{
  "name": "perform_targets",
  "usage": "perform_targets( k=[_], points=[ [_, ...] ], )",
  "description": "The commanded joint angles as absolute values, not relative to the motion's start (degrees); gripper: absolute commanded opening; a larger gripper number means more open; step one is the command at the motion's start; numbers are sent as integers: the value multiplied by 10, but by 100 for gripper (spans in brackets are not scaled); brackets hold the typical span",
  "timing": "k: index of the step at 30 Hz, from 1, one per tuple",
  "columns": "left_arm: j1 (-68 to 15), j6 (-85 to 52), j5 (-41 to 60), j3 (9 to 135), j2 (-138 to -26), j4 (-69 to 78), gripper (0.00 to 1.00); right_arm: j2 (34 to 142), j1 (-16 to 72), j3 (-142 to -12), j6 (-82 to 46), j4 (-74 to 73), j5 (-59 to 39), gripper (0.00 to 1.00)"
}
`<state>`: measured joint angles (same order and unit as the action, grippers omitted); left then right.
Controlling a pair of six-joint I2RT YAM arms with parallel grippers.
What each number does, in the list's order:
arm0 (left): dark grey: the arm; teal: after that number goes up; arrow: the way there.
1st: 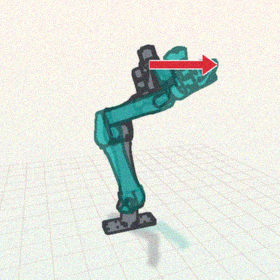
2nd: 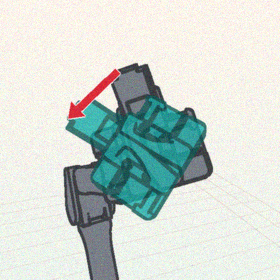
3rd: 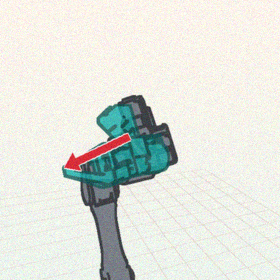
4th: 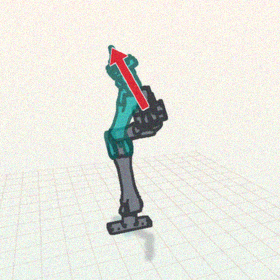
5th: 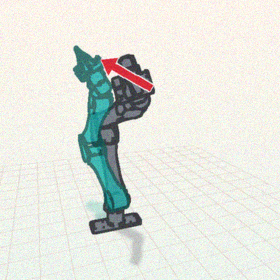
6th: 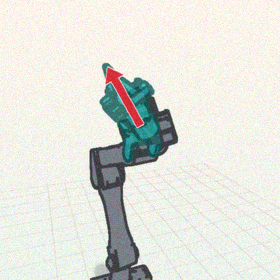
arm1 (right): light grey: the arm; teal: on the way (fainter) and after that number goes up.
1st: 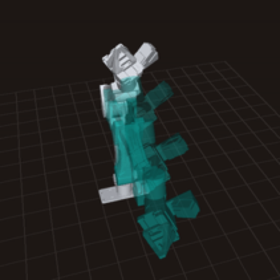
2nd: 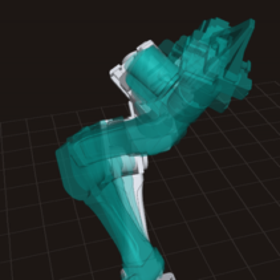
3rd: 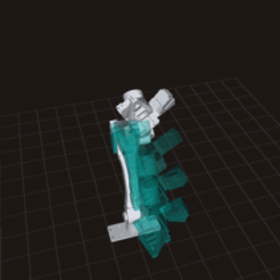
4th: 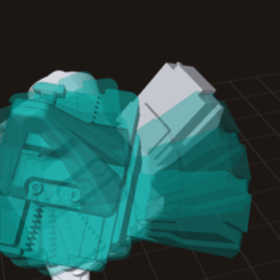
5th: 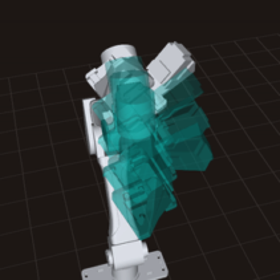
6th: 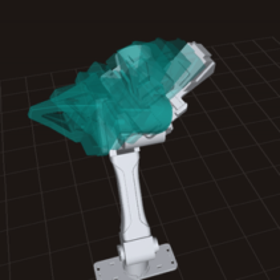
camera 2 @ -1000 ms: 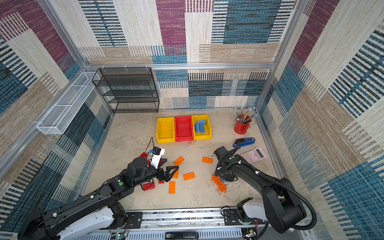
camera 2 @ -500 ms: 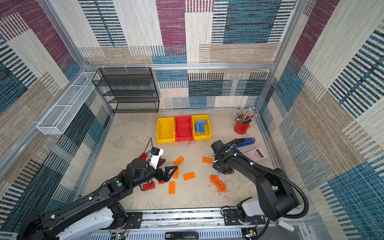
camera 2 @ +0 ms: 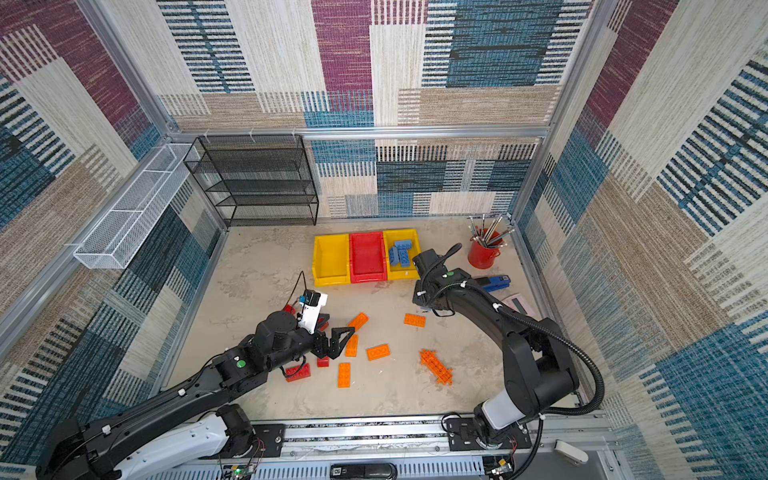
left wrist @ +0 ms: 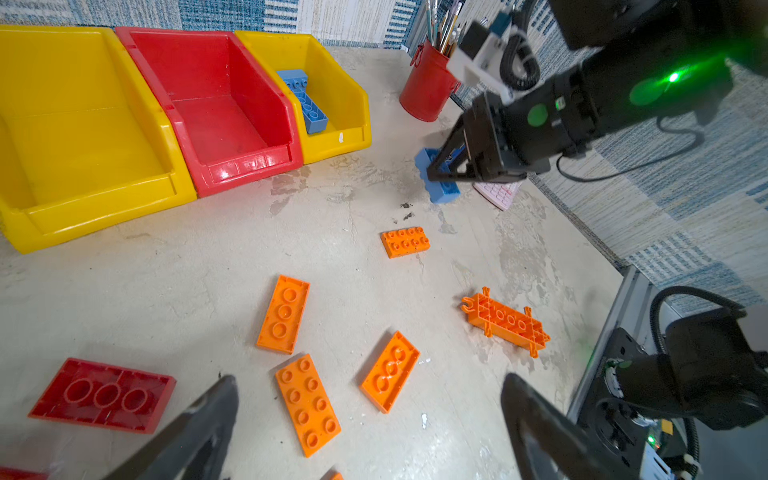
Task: Sort the legos into containers by color
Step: 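Carry the blue brick with the right gripper into the yellow bin and release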
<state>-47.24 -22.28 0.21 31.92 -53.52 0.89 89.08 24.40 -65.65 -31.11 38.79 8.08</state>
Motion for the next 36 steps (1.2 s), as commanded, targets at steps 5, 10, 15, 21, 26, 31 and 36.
perform_targets(
  k=[5, 10, 15, 21, 26, 31, 36],
  points=[
    [-471, -207, -29, 365, -576, -14, 99, 1042, 238, -868, -202, 353, 91, 28],
    [-470, -200, -45, 404, -600, -40, 99, 1155, 216, -992, -170, 352, 47, 29],
    [-468, -193, -63, 426, -617, -64, 99, 1253, 201, -1094, -145, 367, 17, 33],
    [-467, -202, -64, 434, -632, -90, 99, 1285, 201, -1133, -134, 374, 2, 59],
    [-465, -187, -75, 454, -642, -130, 99, 1216, 203, -1078, -131, 353, -11, 99],
    [-464, -171, -61, 476, -663, -166, 97, 1093, 214, -969, -137, 332, -25, 99],
    [-464, -174, -51, 479, -679, -184, 98, 935, 232, -798, -158, 308, -60, 99]
  ],
)
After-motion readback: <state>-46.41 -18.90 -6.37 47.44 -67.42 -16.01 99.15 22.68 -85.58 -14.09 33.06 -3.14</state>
